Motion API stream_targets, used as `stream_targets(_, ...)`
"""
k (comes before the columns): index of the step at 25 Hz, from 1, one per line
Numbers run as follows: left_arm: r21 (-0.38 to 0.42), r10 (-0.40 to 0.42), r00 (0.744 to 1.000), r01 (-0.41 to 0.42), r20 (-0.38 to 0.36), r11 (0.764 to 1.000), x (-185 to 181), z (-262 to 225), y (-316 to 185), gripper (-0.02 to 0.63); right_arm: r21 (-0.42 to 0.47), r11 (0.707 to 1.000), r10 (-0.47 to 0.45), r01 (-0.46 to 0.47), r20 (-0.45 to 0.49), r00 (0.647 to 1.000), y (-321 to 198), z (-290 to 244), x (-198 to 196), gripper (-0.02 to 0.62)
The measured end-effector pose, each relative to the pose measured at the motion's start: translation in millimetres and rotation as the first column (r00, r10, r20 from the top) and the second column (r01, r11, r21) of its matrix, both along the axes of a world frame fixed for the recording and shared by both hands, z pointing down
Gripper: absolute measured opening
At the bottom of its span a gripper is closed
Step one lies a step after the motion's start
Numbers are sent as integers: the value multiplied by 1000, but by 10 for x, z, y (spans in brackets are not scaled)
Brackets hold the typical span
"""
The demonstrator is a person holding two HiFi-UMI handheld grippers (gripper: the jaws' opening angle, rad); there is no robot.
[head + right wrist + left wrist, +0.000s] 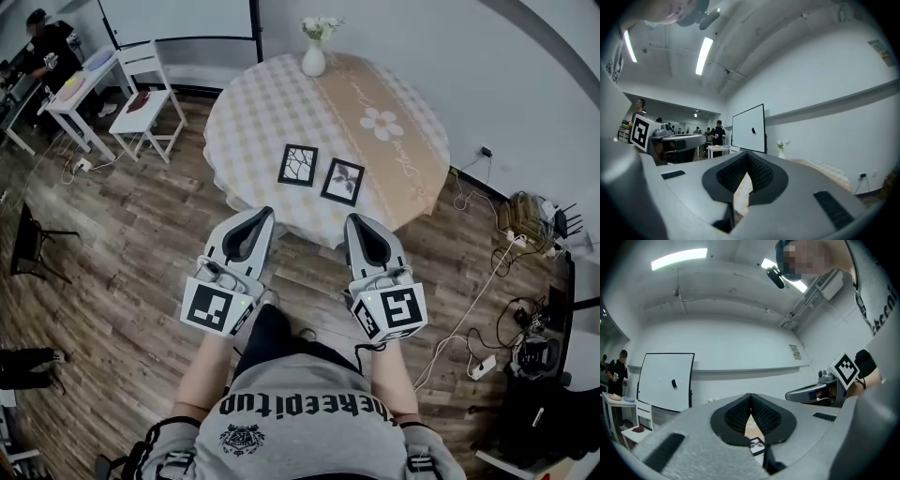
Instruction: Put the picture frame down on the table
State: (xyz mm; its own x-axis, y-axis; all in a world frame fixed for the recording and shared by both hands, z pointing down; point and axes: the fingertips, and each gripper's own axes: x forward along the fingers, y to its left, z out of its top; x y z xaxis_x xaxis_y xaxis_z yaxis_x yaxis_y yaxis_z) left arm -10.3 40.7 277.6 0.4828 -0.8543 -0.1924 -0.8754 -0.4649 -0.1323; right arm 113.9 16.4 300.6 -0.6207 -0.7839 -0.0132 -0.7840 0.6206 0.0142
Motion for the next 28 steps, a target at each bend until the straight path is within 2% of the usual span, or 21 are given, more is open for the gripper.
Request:
stream_targets(11, 6, 6, 1000, -6, 9, 1000, 70, -24, 78, 14, 14, 1000, -14, 14, -9, 1000, 94, -35, 27, 5)
stream_targets(28, -10, -4, 1000, 4, 5, 1000, -105, 23, -90, 14, 5, 1000, -7, 7, -8, 1000, -70, 1, -112, 5)
